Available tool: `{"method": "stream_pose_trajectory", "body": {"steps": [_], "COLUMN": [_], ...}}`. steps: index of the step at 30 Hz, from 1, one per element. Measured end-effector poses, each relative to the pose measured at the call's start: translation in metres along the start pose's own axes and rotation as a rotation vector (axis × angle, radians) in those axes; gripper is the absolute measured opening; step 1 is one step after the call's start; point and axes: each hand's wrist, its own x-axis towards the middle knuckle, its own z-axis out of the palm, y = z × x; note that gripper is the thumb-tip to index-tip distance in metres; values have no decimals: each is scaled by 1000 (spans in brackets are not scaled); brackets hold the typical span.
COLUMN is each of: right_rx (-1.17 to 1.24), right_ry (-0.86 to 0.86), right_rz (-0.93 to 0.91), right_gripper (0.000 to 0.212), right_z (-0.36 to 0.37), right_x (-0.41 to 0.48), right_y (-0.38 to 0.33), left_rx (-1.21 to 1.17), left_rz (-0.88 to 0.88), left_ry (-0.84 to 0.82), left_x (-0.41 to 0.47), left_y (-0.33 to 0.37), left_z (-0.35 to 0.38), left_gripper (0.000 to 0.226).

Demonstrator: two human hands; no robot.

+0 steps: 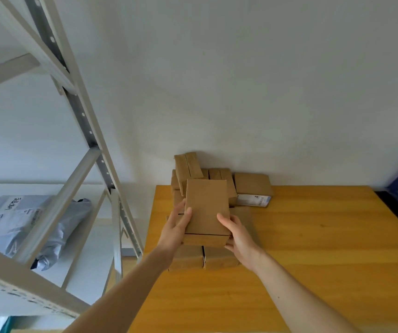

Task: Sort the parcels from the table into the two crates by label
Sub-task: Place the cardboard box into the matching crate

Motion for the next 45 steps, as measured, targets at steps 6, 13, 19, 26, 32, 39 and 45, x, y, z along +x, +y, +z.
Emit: {"method": "stream_pose_trajectory", "body": {"steps": [6,13,19,26,32,39,45], "right_rx": [230,153,-23,63,91,85,103], "right_ry": [55,134,133,-64,-25,63,191], "right_rz": [-72,-179,-167,-198,-237,-273,-273], "right_gripper": [43,48,66,72,55,63,61], "right_z": [1,5,11,20,27,12,-22], "right_x": [-11,-15,-20,-36,-39,-51,-74], "right_y": [8,10,4,-1,5,6,6], "left_rx": [3,-155,-226,-113,-58,-49,-18], "left_rz": [66,-25,-31,34,75,85,76], "left_ry": [-40,-107,-192,-238,-242,-309,-401], "left_x": [-11,-15,-20,-23,-24,-20,-16], "left_y": [6,10,12,18,19,22,23], "left_z": [-10,-16,-19,-31,-38,-21,23], "left_gripper": [41,67,61,64,67,66,53]}}
